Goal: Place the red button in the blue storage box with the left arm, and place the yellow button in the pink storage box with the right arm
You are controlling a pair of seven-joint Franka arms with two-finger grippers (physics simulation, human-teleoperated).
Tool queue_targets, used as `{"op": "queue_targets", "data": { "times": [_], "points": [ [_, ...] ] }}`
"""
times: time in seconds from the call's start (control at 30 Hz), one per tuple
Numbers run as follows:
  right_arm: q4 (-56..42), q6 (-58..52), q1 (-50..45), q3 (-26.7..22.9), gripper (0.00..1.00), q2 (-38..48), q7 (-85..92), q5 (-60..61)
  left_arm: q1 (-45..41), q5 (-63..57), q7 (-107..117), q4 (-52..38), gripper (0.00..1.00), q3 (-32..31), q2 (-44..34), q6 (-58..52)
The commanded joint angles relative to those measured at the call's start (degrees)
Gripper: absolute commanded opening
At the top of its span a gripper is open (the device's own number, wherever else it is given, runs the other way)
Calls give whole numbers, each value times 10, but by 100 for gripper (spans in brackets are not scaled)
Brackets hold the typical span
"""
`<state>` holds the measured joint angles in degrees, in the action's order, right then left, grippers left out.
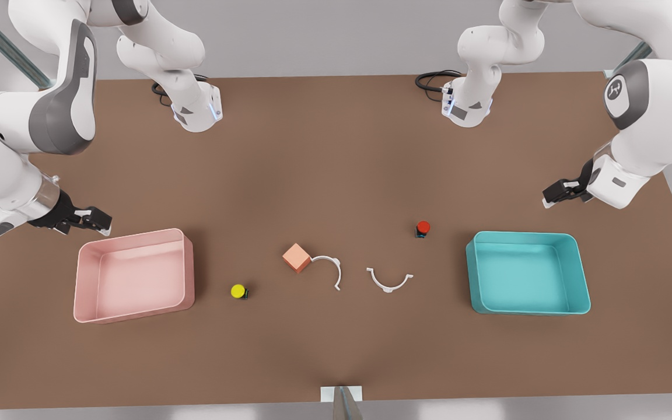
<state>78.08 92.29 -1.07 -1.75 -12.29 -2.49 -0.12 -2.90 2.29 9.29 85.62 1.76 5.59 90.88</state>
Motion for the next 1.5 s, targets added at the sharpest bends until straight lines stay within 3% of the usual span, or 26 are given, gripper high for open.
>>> {"op": "queue_targets", "data": {
  "times": [0.0,0.17,0.27,0.4,0.47,0.63,1.0,1.37,1.47],
  "points": [
    [0,-1,0,0,100,1,12,0,0,-1,-46,0,100,0,-1,2],
    [1,1,-19,6,100,-9,6,-2,-49,-7,-2,7,100,-1,28,11],
    [-15,59,-29,36,100,-70,4,-1,-130,18,176,125,100,-1,28,163],
    [-15,141,-30,91,100,-145,-17,4,-171,32,249,281,100,-1,28,345],
    [-20,149,-45,94,100,-172,-16,3,-177,31,248,377,100,0,35,467],
    [-42,191,-106,93,100,-223,-21,-14,-172,32,242,382,100,0,102,526],
    [-76,262,-140,88,100,-306,-54,-28,-199,56,248,373,100,-1,133,529],
    [16,269,-121,93,100,-311,-48,-7,-224,57,283,377,99,-1,170,525],
    [16,304,-116,90,100,-317,-45,-12,-225,57,283,376,81,-1,178,525]
  ]
}}
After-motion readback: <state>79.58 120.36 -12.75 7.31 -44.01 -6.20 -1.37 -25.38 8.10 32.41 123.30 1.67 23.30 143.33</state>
